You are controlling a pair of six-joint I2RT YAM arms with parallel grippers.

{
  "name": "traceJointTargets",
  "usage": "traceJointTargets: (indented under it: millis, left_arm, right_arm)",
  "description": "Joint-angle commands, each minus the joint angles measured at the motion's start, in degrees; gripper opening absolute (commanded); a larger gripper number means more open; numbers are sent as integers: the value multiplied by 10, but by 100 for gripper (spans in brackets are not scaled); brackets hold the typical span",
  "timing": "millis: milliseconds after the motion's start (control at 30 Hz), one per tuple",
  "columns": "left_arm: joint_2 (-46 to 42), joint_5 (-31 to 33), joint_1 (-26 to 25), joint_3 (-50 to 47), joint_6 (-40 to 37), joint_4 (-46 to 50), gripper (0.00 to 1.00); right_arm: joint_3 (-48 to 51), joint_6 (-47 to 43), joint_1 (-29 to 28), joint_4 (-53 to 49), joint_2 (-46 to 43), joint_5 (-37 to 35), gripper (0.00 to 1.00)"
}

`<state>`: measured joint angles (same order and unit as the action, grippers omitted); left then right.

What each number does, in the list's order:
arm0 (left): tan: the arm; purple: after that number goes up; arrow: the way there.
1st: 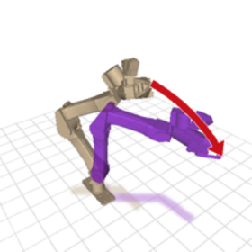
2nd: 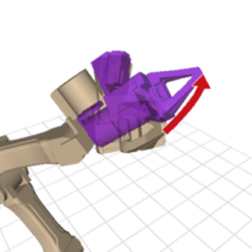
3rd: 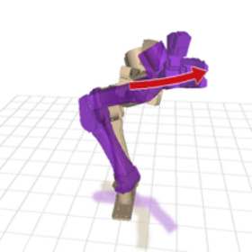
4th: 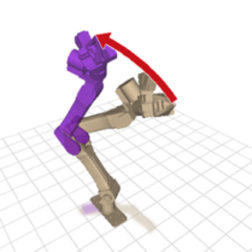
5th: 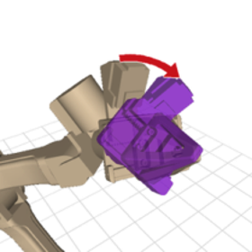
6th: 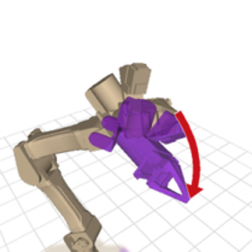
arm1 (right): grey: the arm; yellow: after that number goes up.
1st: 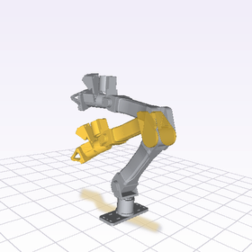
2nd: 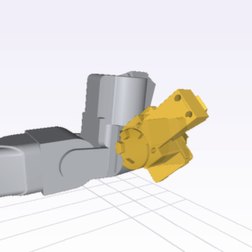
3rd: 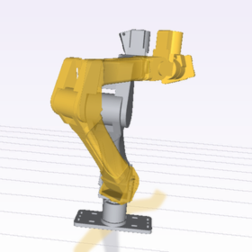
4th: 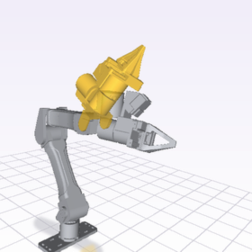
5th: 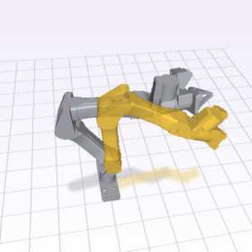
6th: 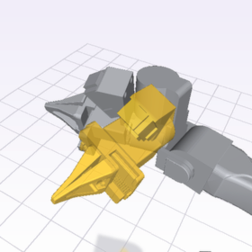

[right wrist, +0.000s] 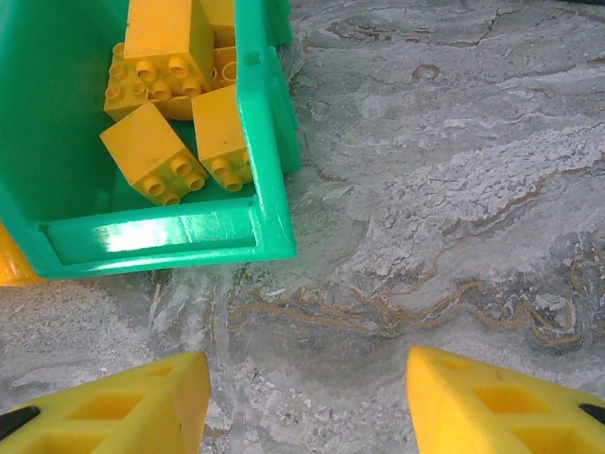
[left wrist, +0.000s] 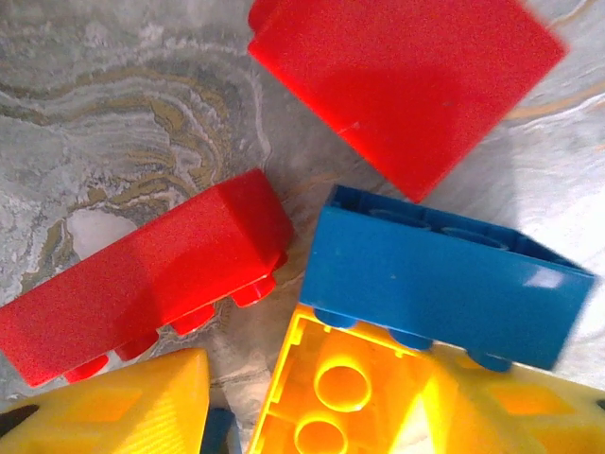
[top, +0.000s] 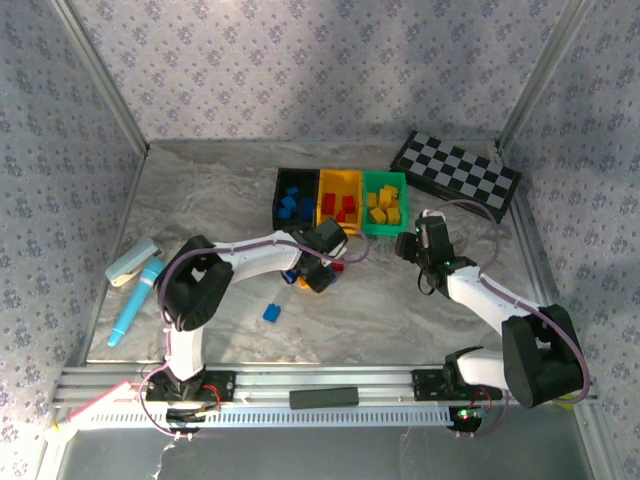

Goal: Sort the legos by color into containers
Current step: Pick up the lego from the center of the table, then place the lego in the container.

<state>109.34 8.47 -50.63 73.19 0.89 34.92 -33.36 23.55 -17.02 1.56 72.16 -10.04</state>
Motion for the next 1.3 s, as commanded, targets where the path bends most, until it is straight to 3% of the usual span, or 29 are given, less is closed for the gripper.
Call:
traceJointTargets:
  millis: [0,267,567,833,1067,1267]
  left_arm:
    - [27,20,1,18,-8,29,58]
    - [-6,-3,-1,10,12,24,34]
    - [-81,33,-30,46,26,54,33]
    - [-112,43,-34,113,32,-10,30]
    - [-1,56,-26,277,49,-11,26]
    - [159,-6,-12,517,68,54,26]
  right_arm:
    - [-14,3,-3,-2,-7,-11,58]
    - [-13,4,-3,0,-9,-9,58]
    - [-14,8,-2,-2,-6,-2,58]
    - [-11,11,0,-3,-13,-2,58]
    - [-10,10,5,-3,-13,-6,58]
    - [-6,12,16,-3,-17,0,58]
